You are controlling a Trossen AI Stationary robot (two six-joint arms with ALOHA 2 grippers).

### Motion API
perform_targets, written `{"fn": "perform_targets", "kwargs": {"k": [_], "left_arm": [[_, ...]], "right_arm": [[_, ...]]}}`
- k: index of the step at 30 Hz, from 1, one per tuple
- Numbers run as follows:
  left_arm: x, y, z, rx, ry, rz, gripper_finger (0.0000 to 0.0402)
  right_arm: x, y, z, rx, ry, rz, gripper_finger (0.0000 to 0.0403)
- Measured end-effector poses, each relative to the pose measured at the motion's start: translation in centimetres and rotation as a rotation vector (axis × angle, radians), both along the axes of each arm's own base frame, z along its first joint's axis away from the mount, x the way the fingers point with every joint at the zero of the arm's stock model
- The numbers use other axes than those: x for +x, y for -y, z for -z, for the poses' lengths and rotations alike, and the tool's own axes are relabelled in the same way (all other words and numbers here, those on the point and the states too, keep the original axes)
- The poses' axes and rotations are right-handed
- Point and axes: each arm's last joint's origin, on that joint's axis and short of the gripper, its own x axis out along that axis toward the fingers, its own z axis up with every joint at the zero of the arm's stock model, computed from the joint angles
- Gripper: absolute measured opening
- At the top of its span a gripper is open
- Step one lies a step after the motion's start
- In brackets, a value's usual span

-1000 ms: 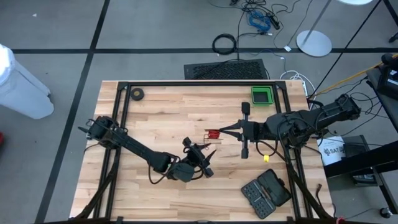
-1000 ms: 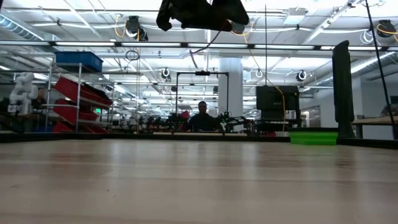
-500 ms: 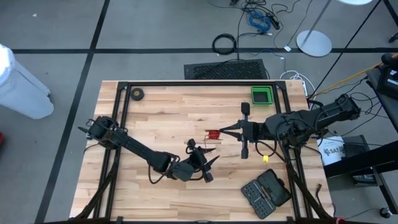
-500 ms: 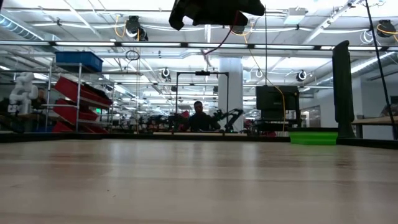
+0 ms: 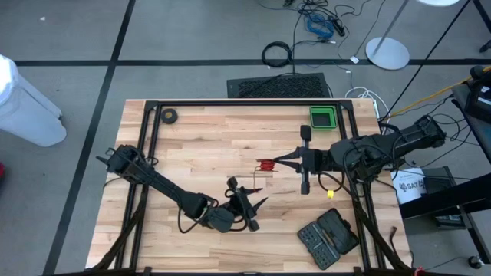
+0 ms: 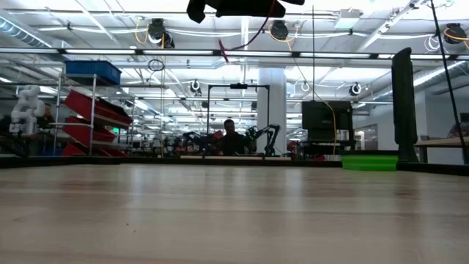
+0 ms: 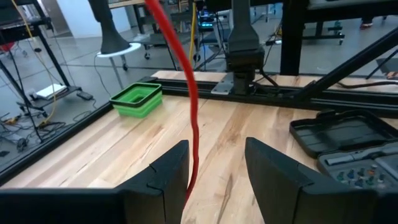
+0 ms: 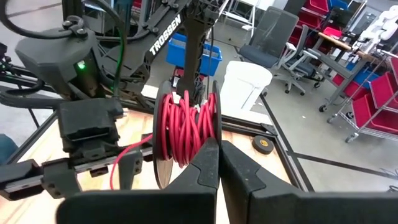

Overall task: Coil cords
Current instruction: Coil the red wire into the spool

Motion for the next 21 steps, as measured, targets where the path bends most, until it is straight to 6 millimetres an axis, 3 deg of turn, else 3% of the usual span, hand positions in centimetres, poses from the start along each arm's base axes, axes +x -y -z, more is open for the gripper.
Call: {"fn": "perform_targets", "kwargs": {"k": [21], "left_arm": [[-0.57, 0.89, -0.07, 0.013, 0.002, -0.011, 0.0164]], "right_arm": [[-0.11, -0.17, -0.01, 0.0, 0.0, -0.009, 0.0]]}}
